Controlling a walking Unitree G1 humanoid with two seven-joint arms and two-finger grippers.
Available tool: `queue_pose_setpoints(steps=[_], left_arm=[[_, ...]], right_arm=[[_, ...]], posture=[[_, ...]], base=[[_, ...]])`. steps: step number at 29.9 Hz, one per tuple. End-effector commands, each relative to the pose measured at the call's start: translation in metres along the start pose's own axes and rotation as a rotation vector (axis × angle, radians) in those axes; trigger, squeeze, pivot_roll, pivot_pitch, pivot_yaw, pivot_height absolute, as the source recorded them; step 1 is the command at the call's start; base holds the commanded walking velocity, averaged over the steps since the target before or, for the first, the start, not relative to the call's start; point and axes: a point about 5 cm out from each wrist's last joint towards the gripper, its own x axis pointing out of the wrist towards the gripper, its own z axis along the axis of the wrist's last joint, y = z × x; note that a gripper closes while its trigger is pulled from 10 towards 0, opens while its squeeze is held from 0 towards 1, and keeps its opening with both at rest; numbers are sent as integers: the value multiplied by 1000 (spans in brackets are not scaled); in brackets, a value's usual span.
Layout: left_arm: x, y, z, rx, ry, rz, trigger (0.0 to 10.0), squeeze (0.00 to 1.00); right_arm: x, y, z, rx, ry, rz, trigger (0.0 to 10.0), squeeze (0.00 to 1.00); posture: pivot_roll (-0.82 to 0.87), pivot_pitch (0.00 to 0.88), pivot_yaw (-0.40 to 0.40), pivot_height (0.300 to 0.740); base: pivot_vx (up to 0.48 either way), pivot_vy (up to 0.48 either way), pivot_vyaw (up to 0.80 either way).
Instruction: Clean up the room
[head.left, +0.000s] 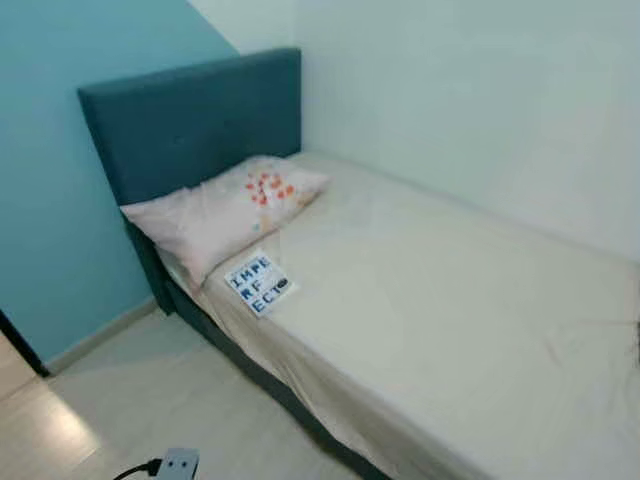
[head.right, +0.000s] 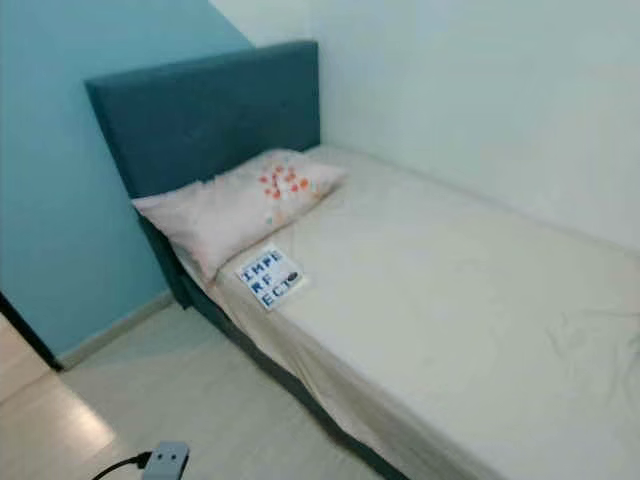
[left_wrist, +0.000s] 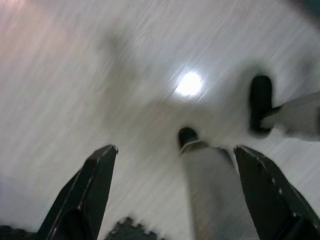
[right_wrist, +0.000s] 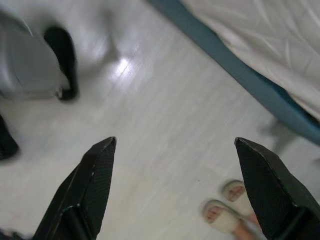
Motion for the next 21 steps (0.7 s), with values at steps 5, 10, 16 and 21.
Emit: queue_pose_setpoints(steps=[5,10,16,21], left_arm=[[1,-1,7,29,-31,7,10000,0],[1,-1,8,50,-39,17,10000,0],[1,-2,11,77,-60,27,10000,0],[1,-4,15,29,-82,10,10000,0]], right_arm=[[0,7,-1,-13,13,6,10000,0],[0,15,6,-14,1,16,10000,0],[0,18,9,-18,-4,19,10000,0],[0,18,6,-27,-3,18,10000,0]], posture=[[11,15,17,740],[11,16,13,740],[11,16,13,740],[7,1,6,740]], base=[[0,0,-775],[0,0,-775],[0,0,-771],[0,0,-775]])
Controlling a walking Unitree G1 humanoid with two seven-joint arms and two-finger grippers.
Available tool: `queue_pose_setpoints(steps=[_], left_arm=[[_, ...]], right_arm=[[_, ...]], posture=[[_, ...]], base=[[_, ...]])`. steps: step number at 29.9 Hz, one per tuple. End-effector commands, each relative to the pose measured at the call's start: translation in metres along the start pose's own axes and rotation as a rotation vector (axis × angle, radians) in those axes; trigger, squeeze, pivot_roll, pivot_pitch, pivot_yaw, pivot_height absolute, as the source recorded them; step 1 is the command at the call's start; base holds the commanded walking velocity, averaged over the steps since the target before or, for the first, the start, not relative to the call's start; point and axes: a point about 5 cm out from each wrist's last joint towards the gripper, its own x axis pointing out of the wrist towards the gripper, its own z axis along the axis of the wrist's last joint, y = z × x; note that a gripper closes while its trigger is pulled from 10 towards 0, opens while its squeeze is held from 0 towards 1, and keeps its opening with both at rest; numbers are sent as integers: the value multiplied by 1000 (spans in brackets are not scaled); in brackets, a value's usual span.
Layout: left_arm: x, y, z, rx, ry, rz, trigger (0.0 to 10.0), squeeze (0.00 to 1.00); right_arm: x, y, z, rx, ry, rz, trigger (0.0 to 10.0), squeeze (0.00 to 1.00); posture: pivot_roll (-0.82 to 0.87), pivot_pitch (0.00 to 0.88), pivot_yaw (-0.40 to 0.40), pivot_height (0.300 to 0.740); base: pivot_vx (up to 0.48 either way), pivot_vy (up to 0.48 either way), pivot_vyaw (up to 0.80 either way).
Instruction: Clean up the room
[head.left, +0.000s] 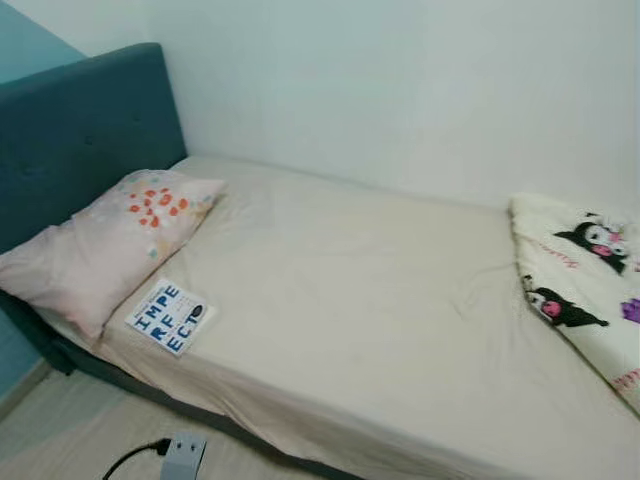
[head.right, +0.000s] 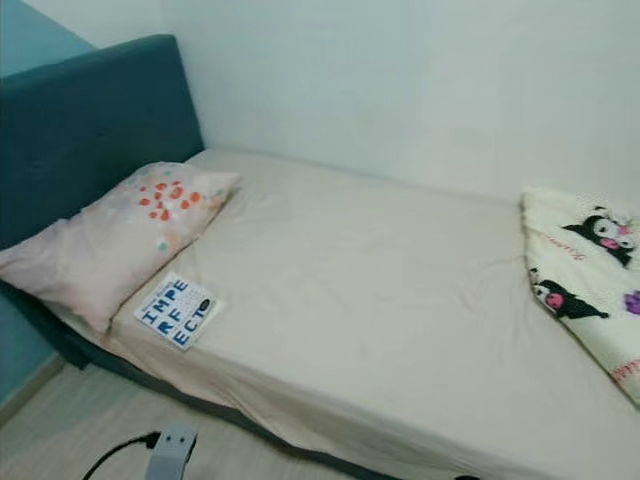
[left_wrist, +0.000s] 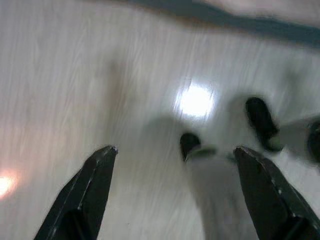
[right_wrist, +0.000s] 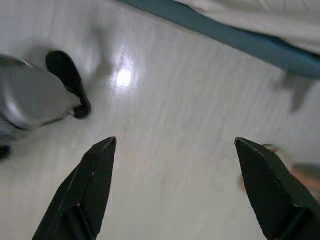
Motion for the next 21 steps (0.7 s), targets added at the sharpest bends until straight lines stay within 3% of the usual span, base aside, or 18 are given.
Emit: queue_pose_setpoints(steps=[1,9,21], left_arm=[[1,-3,4,-8,-10,-15,10000,0],[1,1,8,-55,-15,-42,10000,0],[2,-5,10,-90,-18,-65,10000,0]], right_arm=[[0,-3,-5,-20,13,-6,10000,0],[0,-13,-10,-38,20,-17,10000,0],[0,-9,-7,-38,12,-11,10000,0]], posture=[[7,1,6,740],[8,0,5,740],[4,0,8,740]], base=[[0,0,-775],[0,0,-773],[0,0,-773]])
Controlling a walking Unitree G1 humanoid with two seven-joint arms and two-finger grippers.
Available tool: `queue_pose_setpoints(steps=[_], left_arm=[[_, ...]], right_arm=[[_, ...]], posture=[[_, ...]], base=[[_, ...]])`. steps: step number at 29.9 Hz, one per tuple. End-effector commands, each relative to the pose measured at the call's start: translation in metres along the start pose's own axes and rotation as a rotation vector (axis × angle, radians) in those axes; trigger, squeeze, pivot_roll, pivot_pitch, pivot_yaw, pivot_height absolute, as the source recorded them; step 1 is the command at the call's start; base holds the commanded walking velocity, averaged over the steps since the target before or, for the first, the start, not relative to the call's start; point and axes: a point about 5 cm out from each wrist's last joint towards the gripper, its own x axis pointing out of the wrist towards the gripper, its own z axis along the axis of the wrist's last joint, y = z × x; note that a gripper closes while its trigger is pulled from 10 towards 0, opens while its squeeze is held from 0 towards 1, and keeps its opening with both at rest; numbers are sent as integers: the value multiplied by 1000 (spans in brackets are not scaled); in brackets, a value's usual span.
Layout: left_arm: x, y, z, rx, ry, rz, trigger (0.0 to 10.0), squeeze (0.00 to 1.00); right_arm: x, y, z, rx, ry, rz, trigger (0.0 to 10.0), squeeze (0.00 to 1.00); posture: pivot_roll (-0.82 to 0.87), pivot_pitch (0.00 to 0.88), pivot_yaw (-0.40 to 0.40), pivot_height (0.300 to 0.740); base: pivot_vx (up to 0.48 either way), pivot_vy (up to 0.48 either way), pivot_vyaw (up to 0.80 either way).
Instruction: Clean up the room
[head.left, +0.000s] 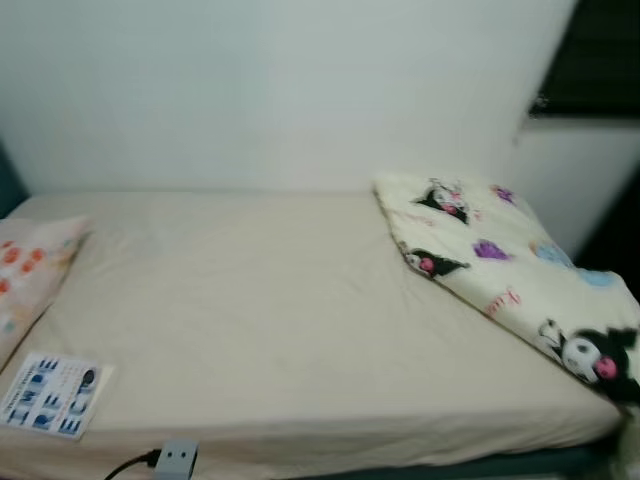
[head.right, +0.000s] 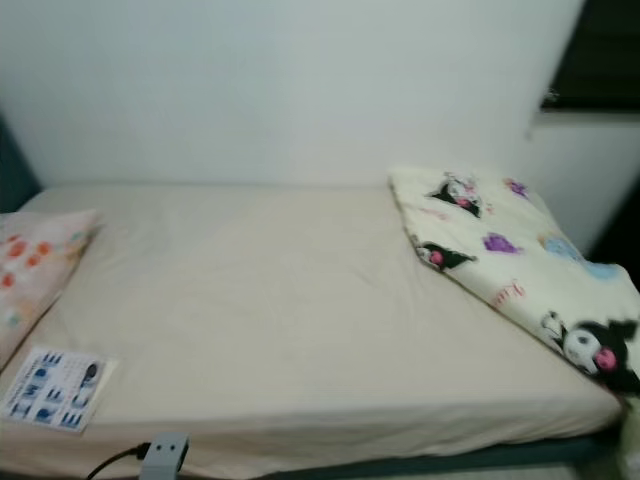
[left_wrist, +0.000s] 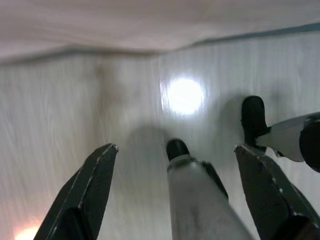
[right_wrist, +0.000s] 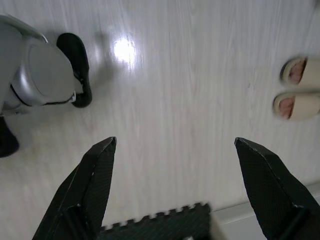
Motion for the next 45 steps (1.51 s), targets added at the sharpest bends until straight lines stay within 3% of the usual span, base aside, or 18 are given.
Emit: queue_pose_setpoints(steps=[1,14,32,37,45], left_arm=[[1,-4,1,-19,2,-12,10000,0],[0,-1,-2,-6,25,0,10000,0],[0,-3,-9,-19,55,9,10000,0],[0,-2,-10,-22,58,13,10000,0],[-1,-1,-12,-27,67,15,10000,0]], right_arm=[[0,2,4,-9,-9,1,10000,0],[0,3,9,-11,-31,-7,10000,0],[0,-9,8,-31,-41,-18,10000,0],[0,-9,8,-37,-41,-14,10000,0],[0,9,14,-45,-54,13,10000,0]], posture=[[4,0,8,740],[-2,0,9,740],[-5,0,8,740],[-2,3,6,740],[-2,3,6,740]], base=[[0,0,-775],[0,0,-771],[0,-479,0],[0,0,0],[0,-180,0]])
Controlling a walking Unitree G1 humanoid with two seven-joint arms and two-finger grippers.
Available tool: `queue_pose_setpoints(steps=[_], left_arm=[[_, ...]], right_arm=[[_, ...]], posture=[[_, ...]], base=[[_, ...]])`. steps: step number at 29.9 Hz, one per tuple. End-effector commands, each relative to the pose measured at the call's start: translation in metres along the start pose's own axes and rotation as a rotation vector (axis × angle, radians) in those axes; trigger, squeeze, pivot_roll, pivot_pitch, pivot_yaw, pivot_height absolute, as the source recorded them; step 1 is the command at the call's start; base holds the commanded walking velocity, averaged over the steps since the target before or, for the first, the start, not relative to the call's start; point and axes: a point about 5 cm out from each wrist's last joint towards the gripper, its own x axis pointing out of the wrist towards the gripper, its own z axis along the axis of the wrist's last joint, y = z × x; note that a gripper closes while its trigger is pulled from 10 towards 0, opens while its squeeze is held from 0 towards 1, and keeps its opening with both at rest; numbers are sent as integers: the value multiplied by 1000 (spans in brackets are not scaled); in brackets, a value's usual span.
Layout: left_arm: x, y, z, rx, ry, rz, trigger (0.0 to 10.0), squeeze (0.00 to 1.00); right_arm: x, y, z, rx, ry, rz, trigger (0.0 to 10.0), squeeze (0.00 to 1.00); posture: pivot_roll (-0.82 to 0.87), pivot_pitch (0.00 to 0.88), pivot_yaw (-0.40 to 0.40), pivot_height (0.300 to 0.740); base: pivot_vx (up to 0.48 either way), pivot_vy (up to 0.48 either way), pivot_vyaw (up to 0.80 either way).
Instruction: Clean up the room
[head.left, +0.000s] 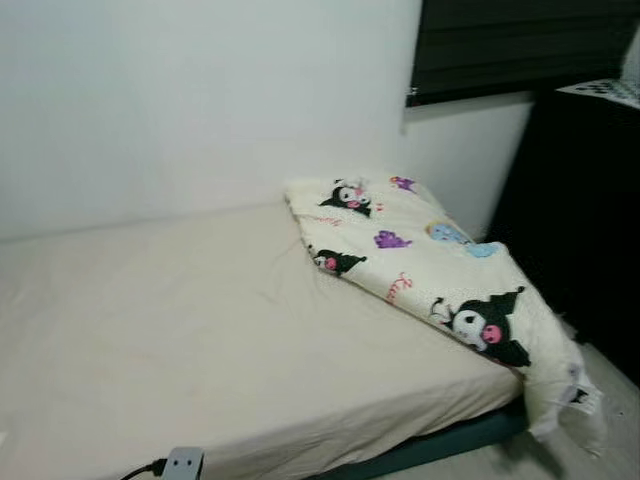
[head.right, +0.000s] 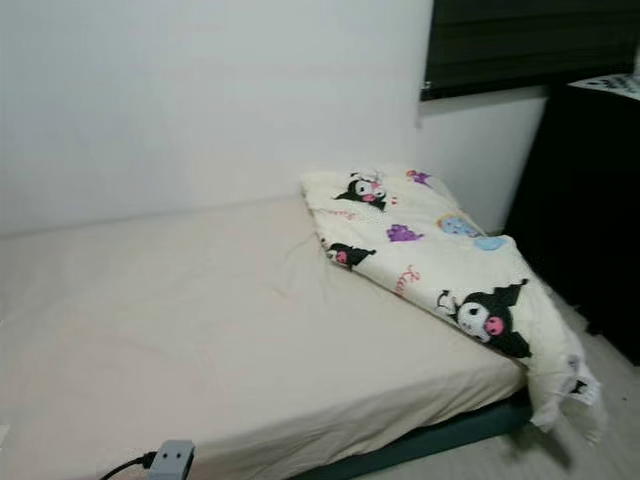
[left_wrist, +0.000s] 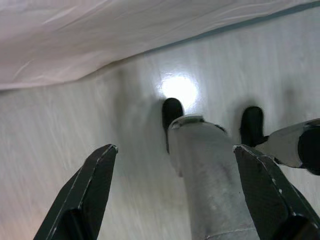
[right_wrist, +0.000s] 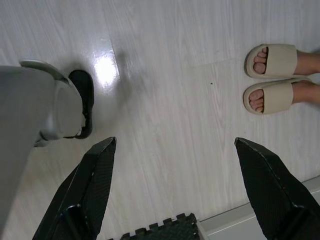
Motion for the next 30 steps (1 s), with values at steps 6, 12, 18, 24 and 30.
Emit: queue_pose_setpoints(steps=[6,12,18,24,30], left_arm=[[-1,3,-1,-4,8,8,10000,0],[-1,3,-1,1,11,6,10000,0],[-1,3,-1,2,11,5,10000,0],[0,1,1,-8,7,-2,10000,0],[0,-1,1,-12,10,-9,10000,0]], right_arm=[[-1,20,7,-2,-33,55,10000,0],[-2,32,11,-12,-38,62,10000,0],[-2,36,13,-37,-41,30,10000,0],[-1,22,12,-35,-40,28,10000,0],[-1,-22,-5,-34,-13,-3,10000,0]], posture=[[-2,3,6,740],[-5,4,5,740],[-6,0,3,740],[-12,0,2,740],[-21,0,-13,740]], base=[[0,-160,350],[0,-80,674],[0,-400,224],[0,-480,0],[0,-480,513]])
